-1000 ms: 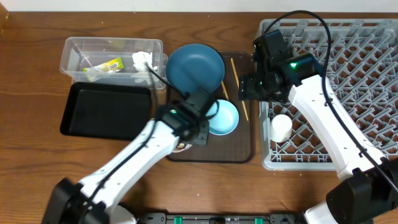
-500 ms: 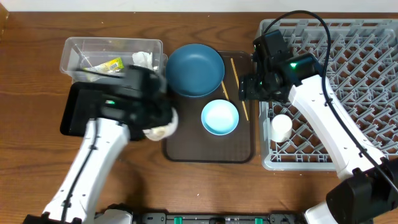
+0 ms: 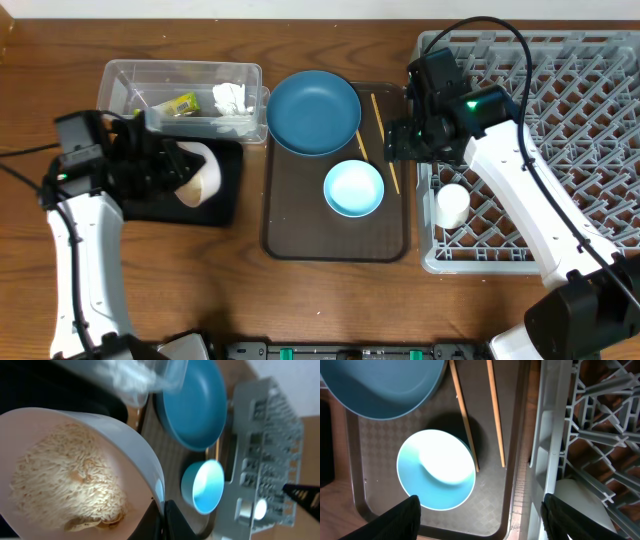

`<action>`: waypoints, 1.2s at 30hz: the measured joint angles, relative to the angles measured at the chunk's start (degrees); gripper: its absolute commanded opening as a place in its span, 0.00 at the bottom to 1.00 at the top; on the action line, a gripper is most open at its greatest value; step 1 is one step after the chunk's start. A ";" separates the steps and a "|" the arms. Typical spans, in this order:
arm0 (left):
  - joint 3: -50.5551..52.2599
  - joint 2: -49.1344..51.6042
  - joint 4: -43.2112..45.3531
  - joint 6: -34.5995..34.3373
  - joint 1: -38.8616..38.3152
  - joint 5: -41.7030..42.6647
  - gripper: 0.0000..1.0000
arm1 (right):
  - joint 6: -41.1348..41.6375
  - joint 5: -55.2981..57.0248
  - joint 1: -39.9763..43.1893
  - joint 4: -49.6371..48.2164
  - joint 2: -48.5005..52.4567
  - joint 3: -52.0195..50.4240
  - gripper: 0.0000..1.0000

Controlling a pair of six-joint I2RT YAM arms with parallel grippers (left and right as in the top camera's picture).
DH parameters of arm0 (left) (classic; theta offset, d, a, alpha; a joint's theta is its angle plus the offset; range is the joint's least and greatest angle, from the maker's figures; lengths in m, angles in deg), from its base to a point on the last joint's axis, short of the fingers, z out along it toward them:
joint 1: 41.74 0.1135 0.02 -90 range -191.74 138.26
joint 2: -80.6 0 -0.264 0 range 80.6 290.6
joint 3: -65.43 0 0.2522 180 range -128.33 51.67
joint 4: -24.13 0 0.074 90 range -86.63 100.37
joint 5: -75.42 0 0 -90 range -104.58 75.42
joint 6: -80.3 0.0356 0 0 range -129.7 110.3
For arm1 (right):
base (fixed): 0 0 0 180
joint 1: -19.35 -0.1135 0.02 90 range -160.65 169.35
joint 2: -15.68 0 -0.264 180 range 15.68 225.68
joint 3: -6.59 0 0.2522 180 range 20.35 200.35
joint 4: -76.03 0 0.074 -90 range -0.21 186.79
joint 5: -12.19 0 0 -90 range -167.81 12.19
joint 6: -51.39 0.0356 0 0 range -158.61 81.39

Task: Sort waste into correct bins and load items into the dishwasher rack
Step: 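Tip the pink bowl over the black tray to dump the rice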

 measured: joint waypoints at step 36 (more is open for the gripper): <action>-0.04 25.44 8.31 -4.17 19.28 43.17 0.06 | -1.14 0.00 0.00 0.13 0.00 0.00 0.76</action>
